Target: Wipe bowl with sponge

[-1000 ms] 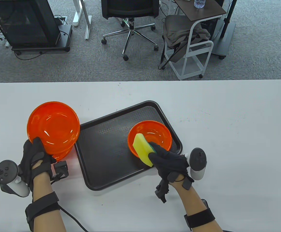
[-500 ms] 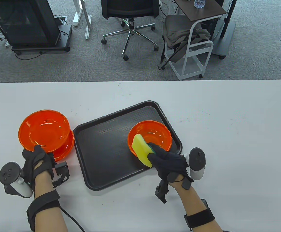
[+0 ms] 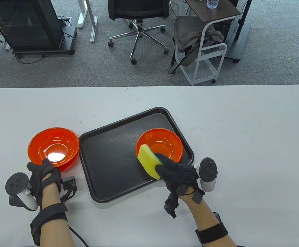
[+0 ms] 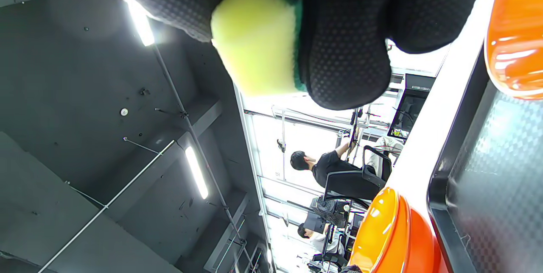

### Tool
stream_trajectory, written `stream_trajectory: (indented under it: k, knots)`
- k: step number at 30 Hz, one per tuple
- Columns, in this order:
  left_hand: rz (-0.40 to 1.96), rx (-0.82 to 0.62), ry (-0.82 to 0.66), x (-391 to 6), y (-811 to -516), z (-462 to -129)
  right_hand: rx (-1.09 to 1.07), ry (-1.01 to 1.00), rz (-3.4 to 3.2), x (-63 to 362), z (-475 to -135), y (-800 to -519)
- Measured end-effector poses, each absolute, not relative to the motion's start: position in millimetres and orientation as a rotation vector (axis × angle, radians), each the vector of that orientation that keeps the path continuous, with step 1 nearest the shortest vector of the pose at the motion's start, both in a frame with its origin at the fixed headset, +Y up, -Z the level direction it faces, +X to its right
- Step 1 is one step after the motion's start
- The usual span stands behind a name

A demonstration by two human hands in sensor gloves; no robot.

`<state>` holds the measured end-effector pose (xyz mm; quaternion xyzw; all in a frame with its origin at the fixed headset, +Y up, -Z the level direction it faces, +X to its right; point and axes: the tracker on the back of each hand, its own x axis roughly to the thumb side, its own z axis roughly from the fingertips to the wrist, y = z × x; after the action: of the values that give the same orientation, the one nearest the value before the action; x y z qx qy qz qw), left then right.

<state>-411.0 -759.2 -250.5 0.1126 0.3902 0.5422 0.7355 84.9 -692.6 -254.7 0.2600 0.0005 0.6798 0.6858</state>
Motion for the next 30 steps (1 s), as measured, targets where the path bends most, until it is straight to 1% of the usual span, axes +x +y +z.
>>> stream_trajectory:
  k: [4, 9, 13, 18, 24, 27, 30]
  knots:
    - [1.187, 0.244, 0.892, -413, -760, -246, 0.583, -0.001, 1.517, 85, -255, -692]
    - [1.201, 0.172, 0.877, -414, -757, -245, 0.583, 0.006, 1.516, 85, -255, -693]
    - [1.219, 0.04, 0.812, -411, -750, -245, 0.585, 0.01, 1.519, 85, -255, -693]
    - [1.256, 0.018, 0.791, -408, -749, -245, 0.591, 0.018, 1.522, 83, -254, -694]
    - [1.171, 0.059, 0.747, -402, -734, -246, 0.589, 0.007, 1.519, 85, -254, -692]
    - [1.128, 0.056, 0.63, -385, -723, -255, 0.586, 0.001, 1.521, 86, -255, -692]
    - [1.115, -0.009, 0.495, -358, -714, -267, 0.584, -0.002, 1.521, 87, -255, -692]
